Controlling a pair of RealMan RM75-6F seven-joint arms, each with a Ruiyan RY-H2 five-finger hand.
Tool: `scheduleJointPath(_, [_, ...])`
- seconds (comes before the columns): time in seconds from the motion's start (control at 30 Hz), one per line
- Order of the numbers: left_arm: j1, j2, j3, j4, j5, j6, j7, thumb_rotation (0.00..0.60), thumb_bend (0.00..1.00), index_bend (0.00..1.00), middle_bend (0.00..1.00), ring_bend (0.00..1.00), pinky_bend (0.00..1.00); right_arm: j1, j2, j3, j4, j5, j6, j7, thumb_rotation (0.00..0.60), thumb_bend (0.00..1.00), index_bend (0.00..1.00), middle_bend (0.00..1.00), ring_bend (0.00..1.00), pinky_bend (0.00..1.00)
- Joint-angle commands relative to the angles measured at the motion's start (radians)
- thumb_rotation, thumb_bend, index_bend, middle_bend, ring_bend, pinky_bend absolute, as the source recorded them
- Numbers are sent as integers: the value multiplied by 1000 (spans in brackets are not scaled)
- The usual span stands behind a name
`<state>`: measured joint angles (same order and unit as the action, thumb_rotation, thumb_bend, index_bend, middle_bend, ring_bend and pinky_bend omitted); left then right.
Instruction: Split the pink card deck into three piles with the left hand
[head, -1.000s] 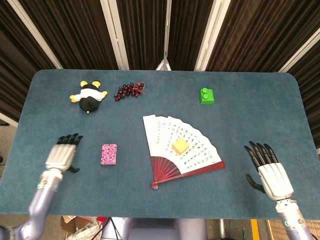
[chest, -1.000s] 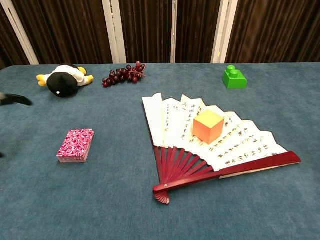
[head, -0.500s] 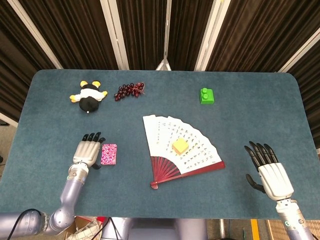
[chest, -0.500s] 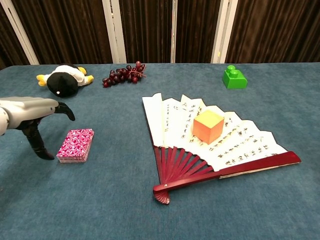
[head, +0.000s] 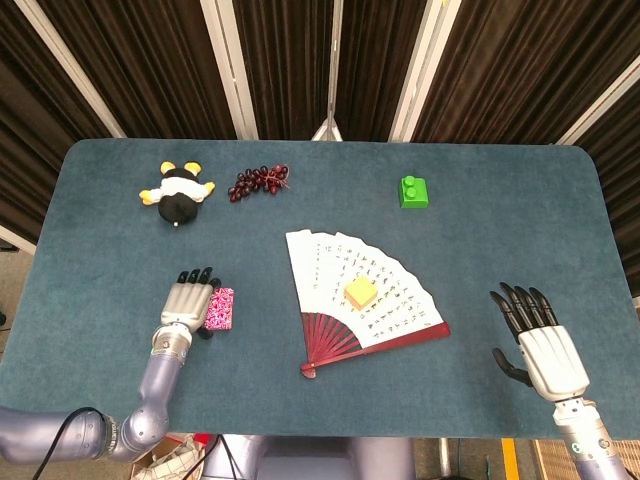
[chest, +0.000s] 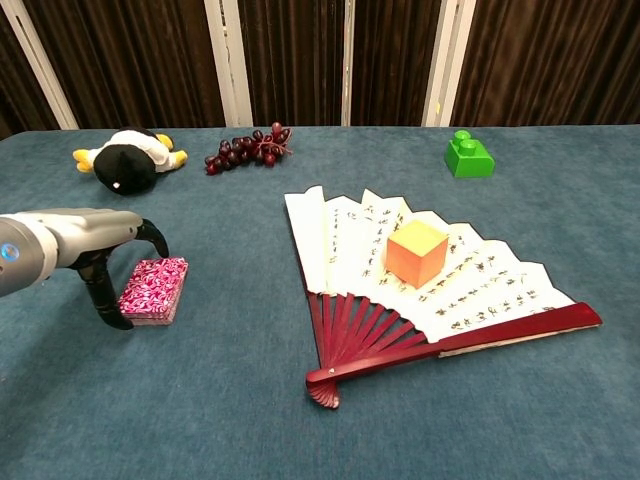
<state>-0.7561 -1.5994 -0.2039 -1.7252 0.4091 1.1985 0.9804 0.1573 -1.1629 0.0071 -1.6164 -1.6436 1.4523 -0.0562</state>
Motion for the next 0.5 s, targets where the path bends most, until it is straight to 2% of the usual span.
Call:
scheduleJointPath(0.03, [-7,-6,2,9,-7,-1,-6,600,190,215,0,0,0,0,0,0,0,0,0,0,600,368,0,0,0,36])
scheduleJointPath(0.13, [-14,-11,6,17,-10,-3,-13,600,236,249,0,0,0,1,2,1,-3,2,-1,0,600,369,0,0,0,36])
scheduleJointPath(0.33, [-21,-16,14,26,-5,-2,-31,600,341,377,0,0,9,0,1,0,-2,3,-2,-2,600,369,0,0,0,36])
scheduleJointPath(0.5, [-21,-19,19,30,14,5,-53,600,364,421,0,0,21,-1,0,0,-1,3,-1,-1,600,369,0,0,0,36])
